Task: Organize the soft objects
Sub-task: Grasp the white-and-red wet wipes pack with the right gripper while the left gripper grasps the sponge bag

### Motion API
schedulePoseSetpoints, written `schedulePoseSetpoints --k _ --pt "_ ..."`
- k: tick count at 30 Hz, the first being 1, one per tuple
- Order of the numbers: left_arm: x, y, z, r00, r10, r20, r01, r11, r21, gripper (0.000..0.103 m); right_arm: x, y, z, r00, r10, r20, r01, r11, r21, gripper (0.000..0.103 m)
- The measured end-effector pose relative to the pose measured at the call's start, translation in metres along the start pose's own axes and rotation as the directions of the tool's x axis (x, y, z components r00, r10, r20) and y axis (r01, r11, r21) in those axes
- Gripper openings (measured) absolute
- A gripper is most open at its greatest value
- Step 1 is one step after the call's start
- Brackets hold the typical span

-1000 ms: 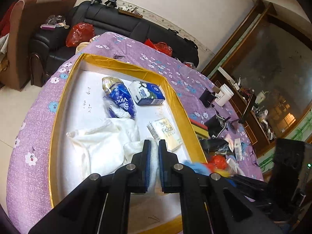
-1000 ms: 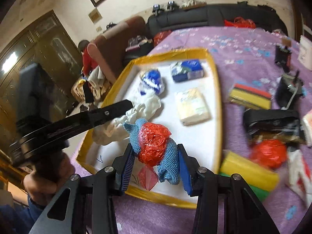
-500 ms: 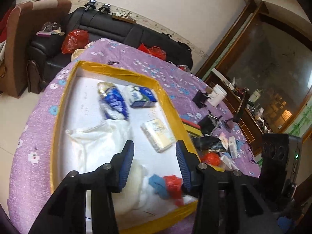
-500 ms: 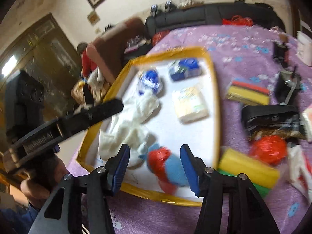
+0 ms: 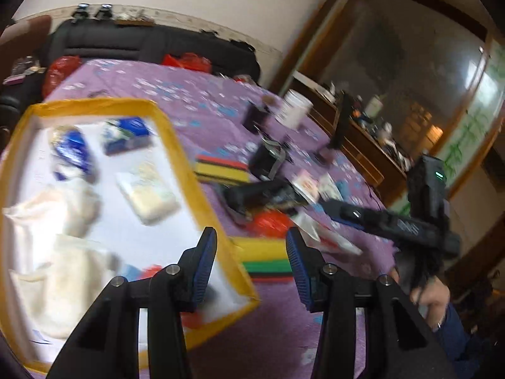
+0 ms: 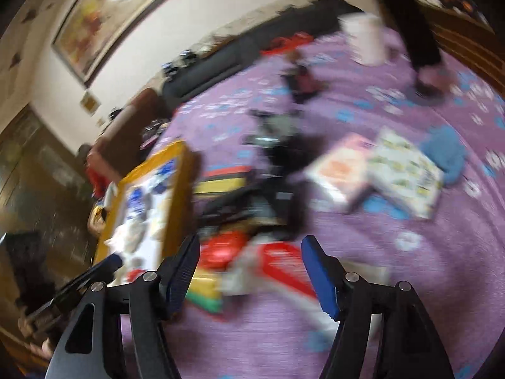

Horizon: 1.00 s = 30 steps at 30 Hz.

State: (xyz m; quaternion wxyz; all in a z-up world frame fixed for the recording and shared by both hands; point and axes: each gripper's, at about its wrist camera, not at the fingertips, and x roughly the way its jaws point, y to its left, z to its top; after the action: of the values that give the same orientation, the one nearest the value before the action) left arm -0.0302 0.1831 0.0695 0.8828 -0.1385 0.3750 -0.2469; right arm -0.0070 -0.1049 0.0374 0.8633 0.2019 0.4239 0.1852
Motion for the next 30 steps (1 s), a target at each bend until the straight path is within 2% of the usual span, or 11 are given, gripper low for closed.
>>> schedulePoseSetpoints --k 6,8,11,13,15,18,19,21,25,28,30 --pt "0.019 -0.022 -0.006 0.999 -0.019 -0.050 0.021 0.999 0.042 0.044 0.017 -0.048 -0.002 0.989 0.086 -0.123 -0.077 0.994 0.075 0.075" --pt "0.022 -0.026 -0.005 0.998 -0.018 -0.057 0.021 0.998 0.054 0.045 0.015 -0.047 -0.010 0.970 0.177 -0.164 -0.166 0.983 0.082 0.078" --pt "0.027 -0.029 -0.004 0.997 -0.014 -0.069 0.019 0.998 0.064 0.046 0.012 -0.031 -0.022 0.948 0.215 -0.234 -0.216 0.976 0.022 0.079" --pt "0.030 -0.030 -0.004 0.997 -0.013 -0.075 0.018 0.997 0.071 0.046 0.007 -0.015 -0.028 0.954 0.170 -0.245 -0.196 0.977 -0.085 0.080" --pt "0.033 -0.032 -0.004 0.996 -0.008 -0.090 0.016 0.996 0.085 0.050 0.004 -0.002 -0.031 0.981 0.025 -0.193 -0.066 0.976 -0.205 0.081" --pt "0.038 -0.038 -0.006 0.993 0.004 -0.120 0.011 0.993 0.121 0.056 0.011 0.004 -0.033 0.984 -0.062 -0.168 0.018 0.968 -0.251 0.081" --pt "0.039 -0.040 -0.007 0.992 0.006 -0.130 0.011 0.991 0.135 0.059 0.012 0.003 -0.034 0.985 -0.051 -0.165 0.009 0.970 -0.244 0.076" --pt "0.042 -0.048 -0.009 0.989 0.024 -0.149 0.005 0.983 0.186 0.065 0.014 0.003 -0.038 0.986 -0.060 -0.156 0.021 0.970 -0.243 0.055" --pt "0.058 -0.070 -0.017 0.968 0.145 -0.204 -0.059 0.924 0.377 0.071 -0.001 -0.007 -0.035 0.992 -0.089 -0.094 0.067 0.974 -0.215 0.055" --pt "0.067 -0.089 -0.024 0.946 0.278 -0.166 -0.146 0.823 0.548 0.072 -0.010 -0.012 -0.035 0.994 -0.079 -0.081 0.063 0.980 -0.186 0.055" --pt "0.074 -0.097 -0.026 0.930 0.326 -0.168 -0.156 0.767 0.622 0.076 -0.010 -0.016 -0.038 0.993 -0.081 -0.082 0.066 0.982 -0.177 0.055"
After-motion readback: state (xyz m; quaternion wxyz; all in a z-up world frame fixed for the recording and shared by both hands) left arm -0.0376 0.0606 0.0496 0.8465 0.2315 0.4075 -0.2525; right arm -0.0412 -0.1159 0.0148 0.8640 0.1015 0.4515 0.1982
